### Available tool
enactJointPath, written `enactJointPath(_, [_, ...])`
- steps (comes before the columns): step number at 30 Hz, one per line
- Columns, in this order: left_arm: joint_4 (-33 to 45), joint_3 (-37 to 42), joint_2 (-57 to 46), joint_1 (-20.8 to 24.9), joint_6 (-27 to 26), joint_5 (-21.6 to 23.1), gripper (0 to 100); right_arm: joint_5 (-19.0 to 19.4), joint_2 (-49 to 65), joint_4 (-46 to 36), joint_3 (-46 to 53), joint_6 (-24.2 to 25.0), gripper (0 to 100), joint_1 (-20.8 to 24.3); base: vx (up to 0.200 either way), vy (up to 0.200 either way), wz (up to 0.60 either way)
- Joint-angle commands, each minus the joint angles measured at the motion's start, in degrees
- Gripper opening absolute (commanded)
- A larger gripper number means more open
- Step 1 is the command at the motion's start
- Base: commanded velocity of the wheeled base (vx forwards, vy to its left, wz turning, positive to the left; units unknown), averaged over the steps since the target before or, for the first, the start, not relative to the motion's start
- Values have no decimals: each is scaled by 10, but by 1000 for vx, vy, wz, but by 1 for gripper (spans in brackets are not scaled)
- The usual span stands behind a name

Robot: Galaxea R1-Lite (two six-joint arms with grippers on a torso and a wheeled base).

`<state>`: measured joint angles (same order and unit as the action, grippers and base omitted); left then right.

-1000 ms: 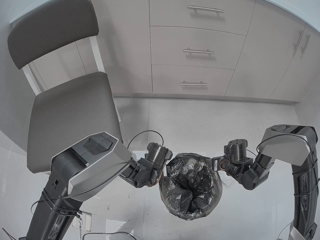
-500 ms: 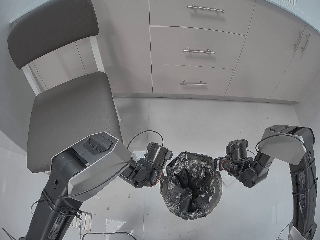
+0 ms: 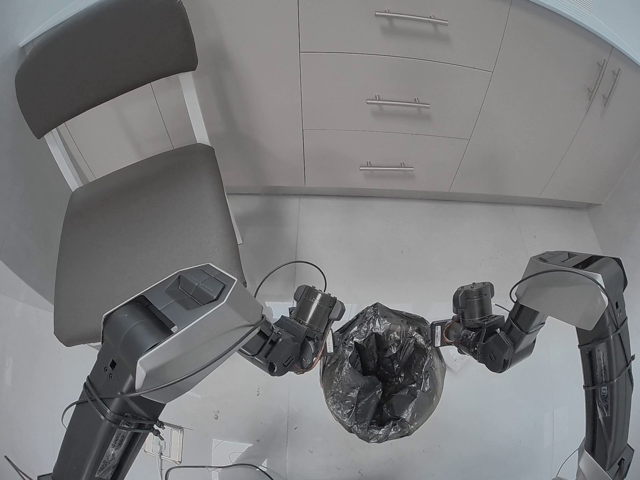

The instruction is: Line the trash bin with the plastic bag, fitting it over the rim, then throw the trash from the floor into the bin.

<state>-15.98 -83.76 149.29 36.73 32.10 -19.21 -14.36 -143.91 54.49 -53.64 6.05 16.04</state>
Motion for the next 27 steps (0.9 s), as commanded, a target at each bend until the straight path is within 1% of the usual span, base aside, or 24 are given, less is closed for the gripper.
enactJointPath(1, [0,1,0,0,1,0,100,3,2,-21,-12,15,100,1,0,0,0])
enactJointPath(4, [-2,5,-2,1,2,0,100,3,4,-14,-13,29,100,3,0,0,0])
enactJointPath(6, [-6,10,-5,1,3,1,100,0,14,6,-6,31,100,8,0,0,0])
enactJointPath(9, [-38,24,-7,1,6,0,100,-4,51,39,18,31,100,28,0,0,0])
enactJointPath(12, [-67,35,-7,1,3,0,100,-20,92,43,32,31,100,44,0,0,0])
enactJointPath(14, [-71,36,-6,1,2,0,100,-21,108,42,33,31,100,52,0,0,0])
enactJointPath(21, [-72,36,-5,1,2,0,100,-11,117,24,27,21,100,77,0,0,0])
enactJointPath(24, [-72,36,-5,1,2,1,100,2,110,-21,-3,17,100,85,0,0,0])
enactJointPath(27, [-72,36,-5,1,2,0,100,7,100,-58,-33,18,100,88,0,0,0])
